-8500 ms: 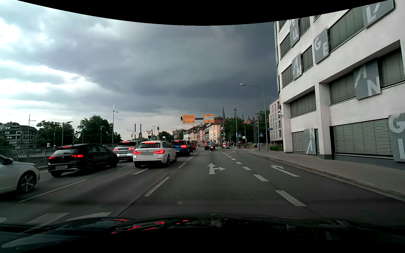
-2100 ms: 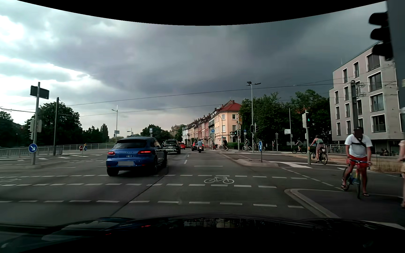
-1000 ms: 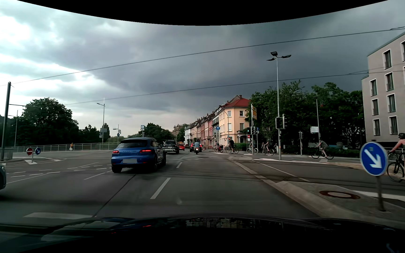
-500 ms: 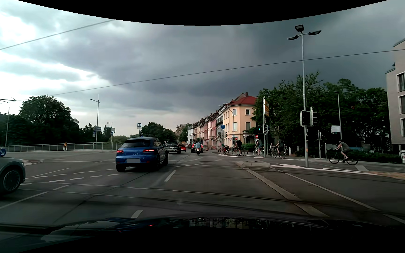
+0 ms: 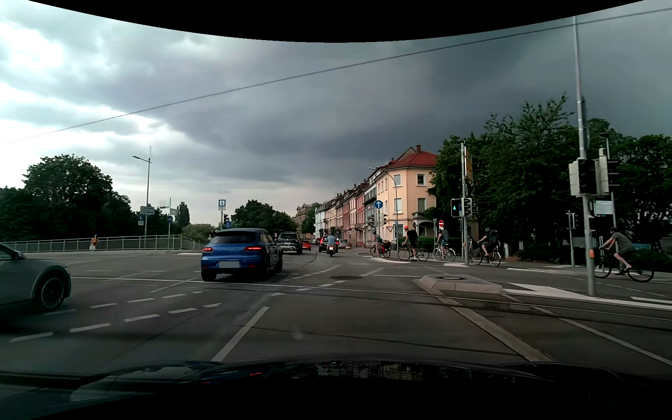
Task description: Follow the waypoints while adhering to traffic rules and regulations
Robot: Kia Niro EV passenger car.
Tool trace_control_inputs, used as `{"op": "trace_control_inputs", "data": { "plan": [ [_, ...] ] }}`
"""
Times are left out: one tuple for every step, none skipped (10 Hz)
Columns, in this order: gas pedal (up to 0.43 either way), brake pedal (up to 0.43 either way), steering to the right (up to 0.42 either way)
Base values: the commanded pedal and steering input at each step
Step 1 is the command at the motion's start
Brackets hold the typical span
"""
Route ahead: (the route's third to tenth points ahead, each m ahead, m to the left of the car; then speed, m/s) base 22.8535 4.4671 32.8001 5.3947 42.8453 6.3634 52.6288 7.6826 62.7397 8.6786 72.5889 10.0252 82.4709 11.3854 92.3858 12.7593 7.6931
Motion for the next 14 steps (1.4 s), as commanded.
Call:
{"op": "trace_control_inputs", "data": {
  "plan": [
    [0.079, 0.000, -0.017],
    [0.079, 0.000, -0.016],
    [0.079, 0.000, -0.015],
    [0.079, 0.000, -0.016],
    [0.079, 0.000, -0.016],
    [0.079, 0.000, -0.014],
    [0.079, 0.000, -0.014],
    [0.079, 0.000, -0.015],
    [0.079, 0.000, -0.016],
    [0.079, 0.000, -0.012],
    [0.079, 0.000, -0.011],
    [0.079, 0.000, -0.011],
    [0.079, 0.000, -0.013],
    [0.079, 0.000, -0.014]
  ]
}}
